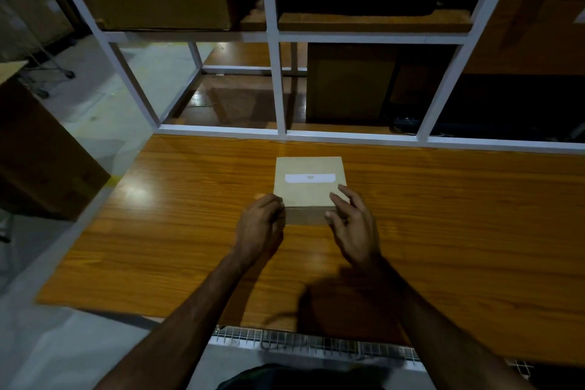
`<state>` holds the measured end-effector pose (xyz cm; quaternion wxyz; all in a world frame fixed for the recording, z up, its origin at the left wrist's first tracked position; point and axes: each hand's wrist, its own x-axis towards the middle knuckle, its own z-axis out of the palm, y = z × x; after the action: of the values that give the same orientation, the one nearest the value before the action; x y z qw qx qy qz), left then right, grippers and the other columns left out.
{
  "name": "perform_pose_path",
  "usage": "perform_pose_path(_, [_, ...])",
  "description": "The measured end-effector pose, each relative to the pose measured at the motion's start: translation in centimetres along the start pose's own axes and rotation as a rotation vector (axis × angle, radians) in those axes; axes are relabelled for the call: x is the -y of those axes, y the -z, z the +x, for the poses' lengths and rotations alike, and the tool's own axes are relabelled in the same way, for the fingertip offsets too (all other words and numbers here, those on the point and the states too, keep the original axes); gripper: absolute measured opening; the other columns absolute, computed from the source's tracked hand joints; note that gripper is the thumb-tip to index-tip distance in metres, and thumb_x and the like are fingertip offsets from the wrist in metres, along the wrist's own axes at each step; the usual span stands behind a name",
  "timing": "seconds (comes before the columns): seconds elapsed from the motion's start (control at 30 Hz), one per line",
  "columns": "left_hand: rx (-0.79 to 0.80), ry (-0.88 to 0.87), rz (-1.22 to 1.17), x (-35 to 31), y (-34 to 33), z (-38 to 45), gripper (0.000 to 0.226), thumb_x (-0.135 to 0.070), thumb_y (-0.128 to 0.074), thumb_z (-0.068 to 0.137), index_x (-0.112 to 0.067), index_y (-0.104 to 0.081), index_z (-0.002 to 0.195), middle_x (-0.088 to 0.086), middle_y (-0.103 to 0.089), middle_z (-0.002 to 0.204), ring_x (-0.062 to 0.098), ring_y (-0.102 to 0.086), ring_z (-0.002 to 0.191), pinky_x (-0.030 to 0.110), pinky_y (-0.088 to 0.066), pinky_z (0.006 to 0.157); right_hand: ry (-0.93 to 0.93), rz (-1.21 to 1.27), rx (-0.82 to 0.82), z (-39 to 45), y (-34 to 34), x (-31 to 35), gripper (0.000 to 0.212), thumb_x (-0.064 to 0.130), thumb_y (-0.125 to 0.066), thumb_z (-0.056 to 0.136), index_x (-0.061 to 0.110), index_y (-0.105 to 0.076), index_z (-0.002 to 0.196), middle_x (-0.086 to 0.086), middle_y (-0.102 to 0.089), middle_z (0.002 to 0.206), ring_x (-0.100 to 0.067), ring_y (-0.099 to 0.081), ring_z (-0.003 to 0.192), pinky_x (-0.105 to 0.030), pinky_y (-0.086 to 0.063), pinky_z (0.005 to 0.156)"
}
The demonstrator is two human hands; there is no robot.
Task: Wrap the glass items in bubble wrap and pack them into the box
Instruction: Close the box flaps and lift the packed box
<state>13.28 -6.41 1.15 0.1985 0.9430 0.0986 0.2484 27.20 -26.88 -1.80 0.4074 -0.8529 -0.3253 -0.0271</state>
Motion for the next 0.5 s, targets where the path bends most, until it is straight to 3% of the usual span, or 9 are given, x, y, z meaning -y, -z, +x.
perform_pose_path(0.13, [0.019,-0.004,0.234,-1.3,0.2,-1.2,0.035,-0.016,-0.081,0.084,-0.006,-0.075,0.117,0.015,-0.073,0.125,0.039,-0.063,0.129,0.049,-0.060,0.093,0.021,-0.112,-0.029,-0.4,-0.5,0.3,0.041,0.021,-0.069,0.099,0.020,-0.065,0.141,-0.006,-0.048,0.156,-0.029,-0.042,0.147,-0.051,-0.050,0.109])
perform_pose_path(0.23, [0.070,-0.065,0.352,-2.0,-0.4,-1.2,0.051,-0.019,-0.087,0.079,-0.006,-0.072,0.126,0.017,-0.072,0.124,0.038,-0.064,0.123,0.051,-0.056,0.098,0.168,-0.335,-0.111,-0.7,-0.5,0.4,0.045,0.015,-0.077,0.091,0.019,-0.070,0.135,-0.012,-0.061,0.138,-0.033,-0.050,0.137,-0.056,-0.044,0.109])
perform_pose_path(0.33, [0.112,-0.121,0.422,-2.6,-0.7,-0.8,0.063,-0.026,-0.091,0.076,-0.007,-0.070,0.132,0.015,-0.071,0.119,0.033,-0.066,0.110,0.045,-0.057,0.092,0.303,-0.409,-0.115,-0.7,-0.7,0.8,0.050,0.012,-0.081,0.084,0.020,-0.070,0.132,-0.009,-0.066,0.121,-0.030,-0.058,0.118,-0.052,-0.040,0.103])
perform_pose_path(0.5, [0.129,-0.217,0.449,-3.1,-0.9,-0.1,0.058,-0.023,-0.088,0.078,0.000,-0.070,0.128,0.016,-0.072,0.110,0.031,-0.065,0.095,0.042,-0.059,0.080,0.360,-0.419,-0.128,-0.2,-1.0,1.7,0.038,0.015,-0.080,0.085,0.019,-0.074,0.123,-0.004,-0.068,0.106,-0.027,-0.061,0.104,-0.046,-0.037,0.099])
